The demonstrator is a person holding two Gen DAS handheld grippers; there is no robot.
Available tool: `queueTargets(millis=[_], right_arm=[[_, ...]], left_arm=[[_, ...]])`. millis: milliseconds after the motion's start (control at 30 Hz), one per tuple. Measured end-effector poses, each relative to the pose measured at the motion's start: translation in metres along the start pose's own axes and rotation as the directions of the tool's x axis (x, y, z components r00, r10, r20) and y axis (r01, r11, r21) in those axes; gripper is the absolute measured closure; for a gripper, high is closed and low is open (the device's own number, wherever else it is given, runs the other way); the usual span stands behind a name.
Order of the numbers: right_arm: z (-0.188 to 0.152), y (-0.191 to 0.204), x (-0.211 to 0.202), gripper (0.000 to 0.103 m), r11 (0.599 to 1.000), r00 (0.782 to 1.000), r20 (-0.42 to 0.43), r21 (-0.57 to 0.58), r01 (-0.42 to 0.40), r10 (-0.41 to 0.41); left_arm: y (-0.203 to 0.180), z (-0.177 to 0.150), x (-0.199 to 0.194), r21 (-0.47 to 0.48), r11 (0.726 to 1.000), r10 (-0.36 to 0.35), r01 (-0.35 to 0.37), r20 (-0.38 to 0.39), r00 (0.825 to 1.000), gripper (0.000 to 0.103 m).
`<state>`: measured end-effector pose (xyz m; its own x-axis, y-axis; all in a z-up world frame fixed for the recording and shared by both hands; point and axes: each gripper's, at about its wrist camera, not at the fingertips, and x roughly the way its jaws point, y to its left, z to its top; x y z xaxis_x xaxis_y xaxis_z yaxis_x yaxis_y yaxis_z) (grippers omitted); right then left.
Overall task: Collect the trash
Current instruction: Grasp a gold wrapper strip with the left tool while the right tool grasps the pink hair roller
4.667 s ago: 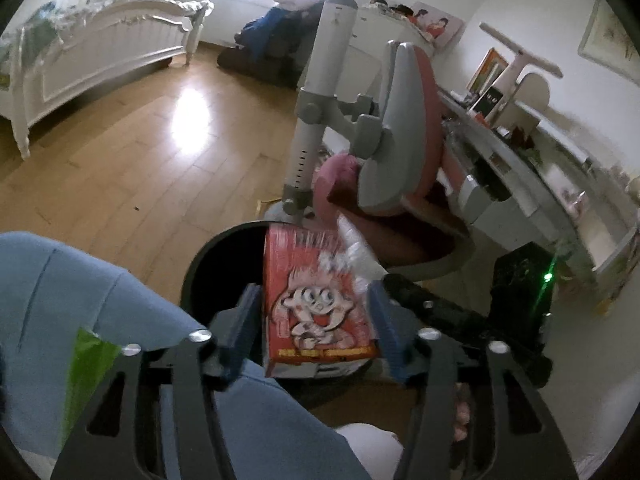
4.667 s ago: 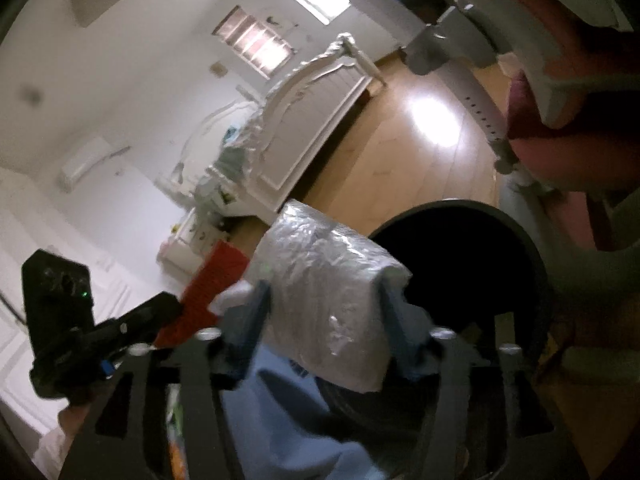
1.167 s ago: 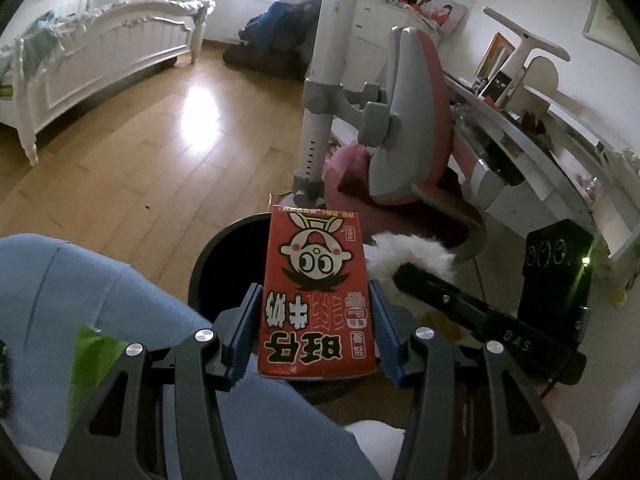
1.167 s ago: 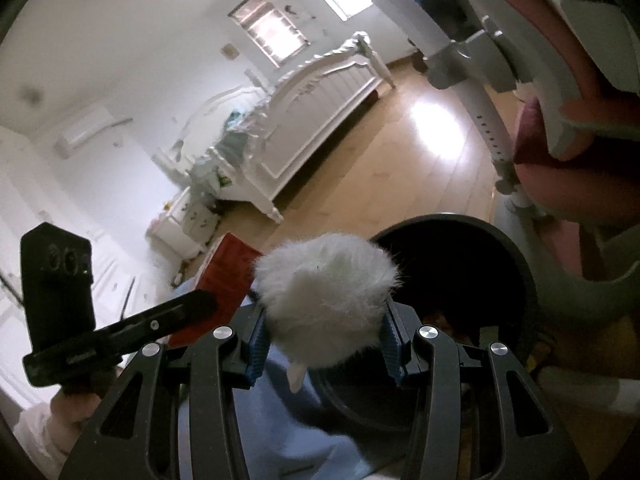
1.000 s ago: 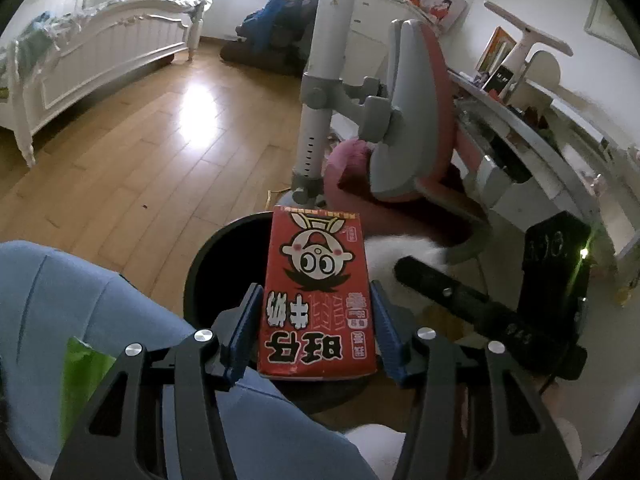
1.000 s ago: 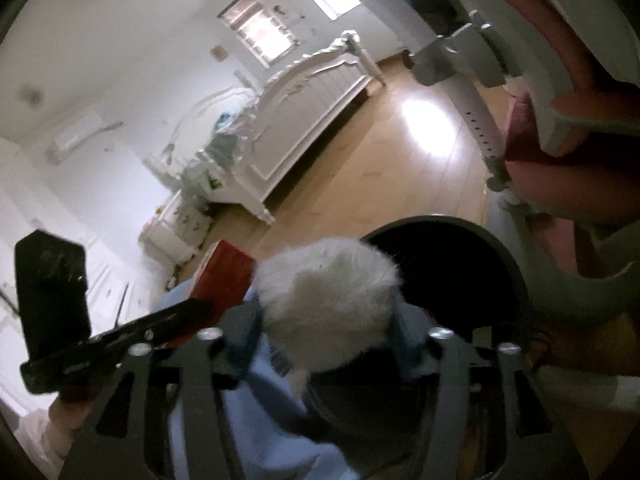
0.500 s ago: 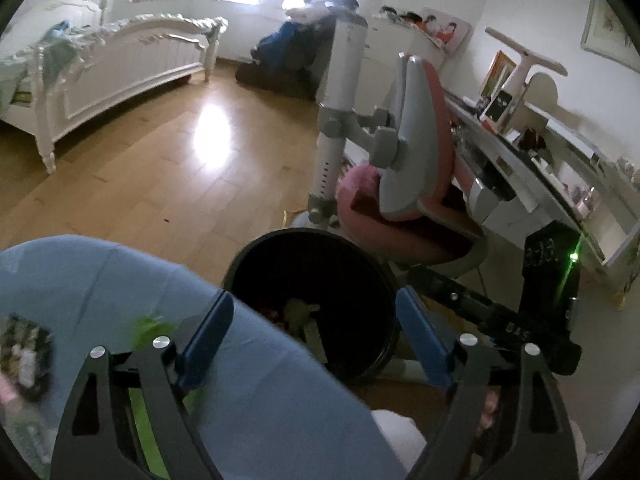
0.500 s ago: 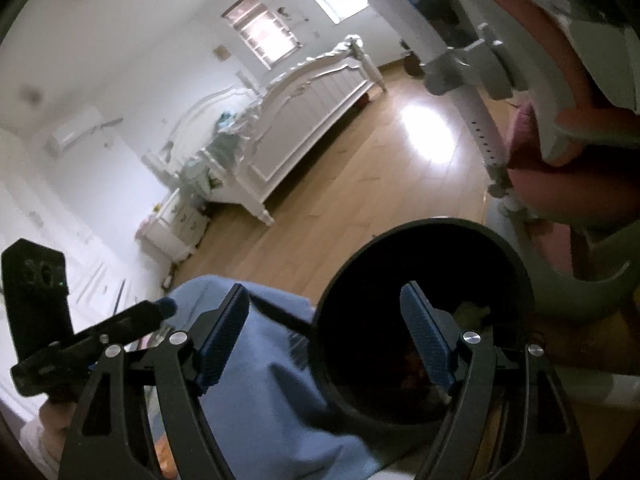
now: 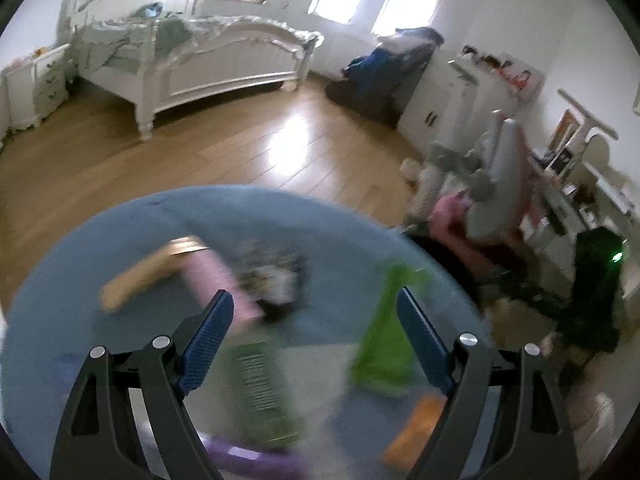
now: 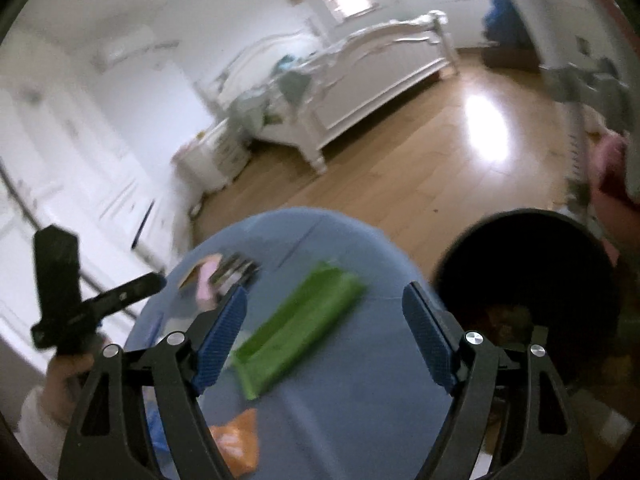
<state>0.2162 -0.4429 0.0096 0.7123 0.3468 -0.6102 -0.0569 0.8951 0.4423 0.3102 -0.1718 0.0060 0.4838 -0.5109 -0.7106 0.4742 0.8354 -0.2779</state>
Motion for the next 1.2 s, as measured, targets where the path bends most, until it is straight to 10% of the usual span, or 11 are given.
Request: queueTargets(millis=[300,733,1033,1200], right_arm=[[0.012,0.11,0.073,0.034,0.967,0.978,-0.192,-0.221,-0.128,0.086],[0.024,0.186,0.178,0.05,0.885,0.939,-0.342,-0.447,-0.128,-0.036],[0.011,0.197,0.224,0.07,0.835,0.911,-0.37,-0.548,-0.052,-0.185],[0.006,0.194,0.212,0.073,0.859,0.92,-0.371,-0.505,-0.087,-0.125]], left_arm=[[0.079,0.009,0.022,0.12,0.981,0.158,-0.151,-0.054,0.986,0.025],[0.109,0.008,0.055,0.194,0.968,0.178,-0.157,-0.097,0.979,0.087],[0.122,0.009,0.023,0.069,0.991,0.115,-0.111,-0.055,0.992,0.088],[0.112,0.006,0.0,0.061,0.992,0.116,-0.115,-0.016,0.993,0.089]])
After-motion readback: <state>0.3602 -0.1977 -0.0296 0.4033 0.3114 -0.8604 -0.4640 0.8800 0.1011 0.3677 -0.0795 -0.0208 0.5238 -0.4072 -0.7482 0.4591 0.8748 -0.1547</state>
